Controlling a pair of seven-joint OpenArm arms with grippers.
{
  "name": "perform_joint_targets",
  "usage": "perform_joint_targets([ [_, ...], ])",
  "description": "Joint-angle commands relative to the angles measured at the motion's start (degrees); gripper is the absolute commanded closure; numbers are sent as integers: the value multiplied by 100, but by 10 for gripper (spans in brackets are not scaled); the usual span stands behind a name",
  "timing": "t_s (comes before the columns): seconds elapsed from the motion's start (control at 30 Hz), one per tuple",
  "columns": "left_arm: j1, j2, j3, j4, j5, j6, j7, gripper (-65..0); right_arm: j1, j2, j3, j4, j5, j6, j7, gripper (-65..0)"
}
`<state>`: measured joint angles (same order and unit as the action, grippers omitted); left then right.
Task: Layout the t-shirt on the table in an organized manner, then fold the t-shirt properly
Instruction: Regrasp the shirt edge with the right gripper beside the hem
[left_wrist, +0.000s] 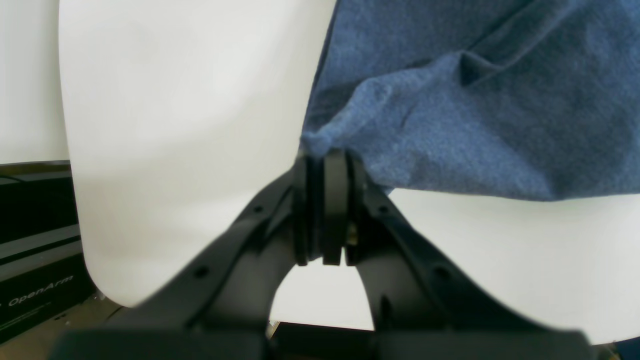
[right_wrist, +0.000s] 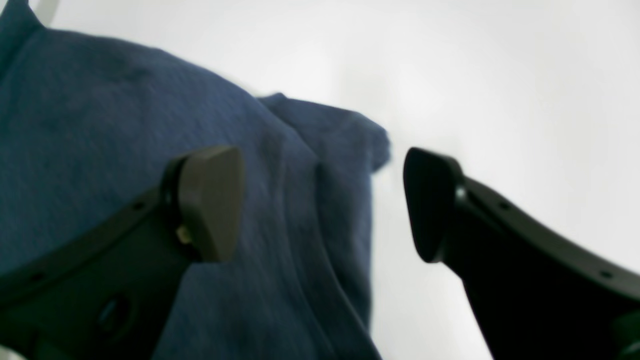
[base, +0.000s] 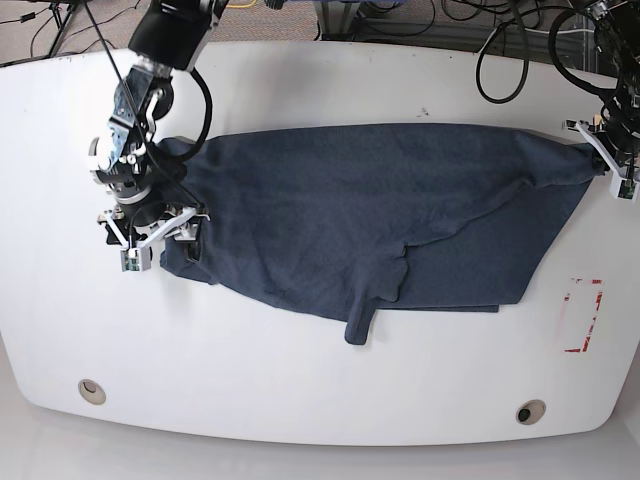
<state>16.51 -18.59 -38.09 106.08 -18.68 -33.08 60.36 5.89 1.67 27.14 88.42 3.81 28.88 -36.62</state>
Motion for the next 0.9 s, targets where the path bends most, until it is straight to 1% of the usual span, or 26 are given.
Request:
perform_joint_targets([
  [0.0, -38, -106, -29, 77, -27, 7, -97, 0, 435, 162, -19, -460, 54, 8, 115, -476],
  [0.13, -38, -106, -29, 77, -27, 7, -97, 0, 840, 250, -256, -1128, 54, 8, 132, -476],
  [0.23, -38, -106, -29, 77, -27, 7, -97, 0, 1094, 391, -503, -1532, 98, 8, 132, -476],
  [0.47, -38, -106, -29, 77, -27, 7, -97, 0, 1472, 453, -916, -2069, 71, 8, 141, -476],
  [0.6, -47, -106, -29, 77, -27, 7, -97, 0, 1613, 453, -977, -2403, 107, 17, 176, -476],
  [0.73, -47, -106, -29, 77, -27, 7, -97, 0, 1622, 453, -995, -2719, 71, 17, 493, -476],
  [0.87, -47, -106, -29, 77, -27, 7, -97, 0, 1560, 417, -995, -2754, 71, 17, 581, -476],
])
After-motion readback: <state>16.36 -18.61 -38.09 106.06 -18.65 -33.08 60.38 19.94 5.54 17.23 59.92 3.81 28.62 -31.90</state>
